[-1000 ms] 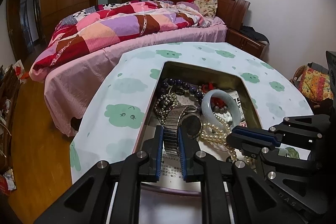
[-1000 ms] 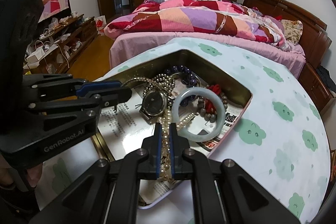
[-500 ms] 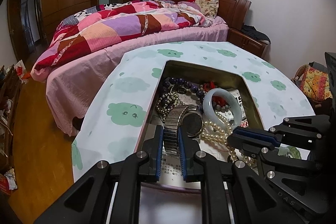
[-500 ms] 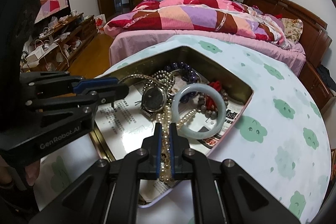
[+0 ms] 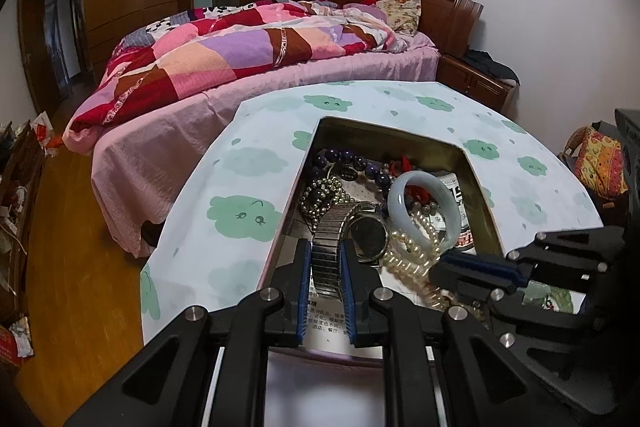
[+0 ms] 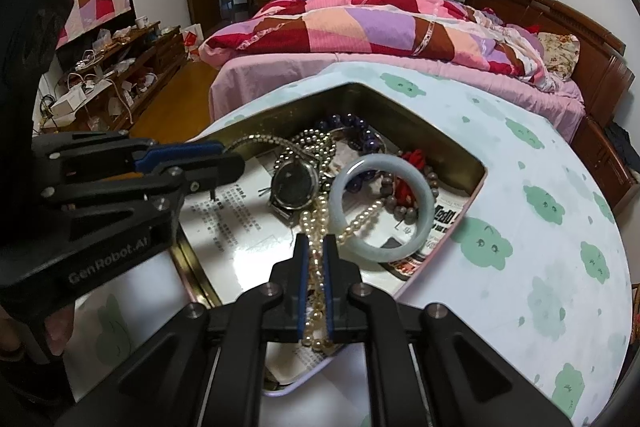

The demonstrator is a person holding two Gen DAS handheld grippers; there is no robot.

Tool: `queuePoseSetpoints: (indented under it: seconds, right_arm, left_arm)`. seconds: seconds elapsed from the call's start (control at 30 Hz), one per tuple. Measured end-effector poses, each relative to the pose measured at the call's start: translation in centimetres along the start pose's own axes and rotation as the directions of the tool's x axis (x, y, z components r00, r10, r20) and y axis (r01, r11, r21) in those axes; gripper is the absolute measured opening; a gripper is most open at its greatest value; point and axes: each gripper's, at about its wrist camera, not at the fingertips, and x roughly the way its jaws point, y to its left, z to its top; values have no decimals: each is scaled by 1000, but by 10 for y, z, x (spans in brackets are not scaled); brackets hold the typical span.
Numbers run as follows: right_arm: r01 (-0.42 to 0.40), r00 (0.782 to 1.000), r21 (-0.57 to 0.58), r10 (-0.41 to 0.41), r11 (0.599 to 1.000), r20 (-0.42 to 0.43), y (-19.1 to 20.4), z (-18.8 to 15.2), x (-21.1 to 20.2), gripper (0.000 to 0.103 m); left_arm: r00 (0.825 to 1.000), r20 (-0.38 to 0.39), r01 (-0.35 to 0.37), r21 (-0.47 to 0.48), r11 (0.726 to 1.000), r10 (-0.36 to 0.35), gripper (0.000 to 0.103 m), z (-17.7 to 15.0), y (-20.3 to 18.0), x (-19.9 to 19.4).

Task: Organize jewelry
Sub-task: 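Open the left tool to drop the watch while the right tool releases the pearls, then grasp the jade pendant on the red-and-white bead string with the right tool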

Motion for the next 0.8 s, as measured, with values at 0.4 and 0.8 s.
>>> queuePoseSetpoints:
  seconds: [0.4, 0.8]
  right_arm:
    - [40, 998, 83, -45, 996, 54, -36, -17, -51, 43]
    - [141, 990, 180, -141, 974, -14, -66, -81, -77, 48]
  left_arm:
    - [992, 110, -61, -53, 997, 67, 68, 3, -7, -32]
    - [991, 90, -96, -15, 995, 97, 68, -18, -48, -27]
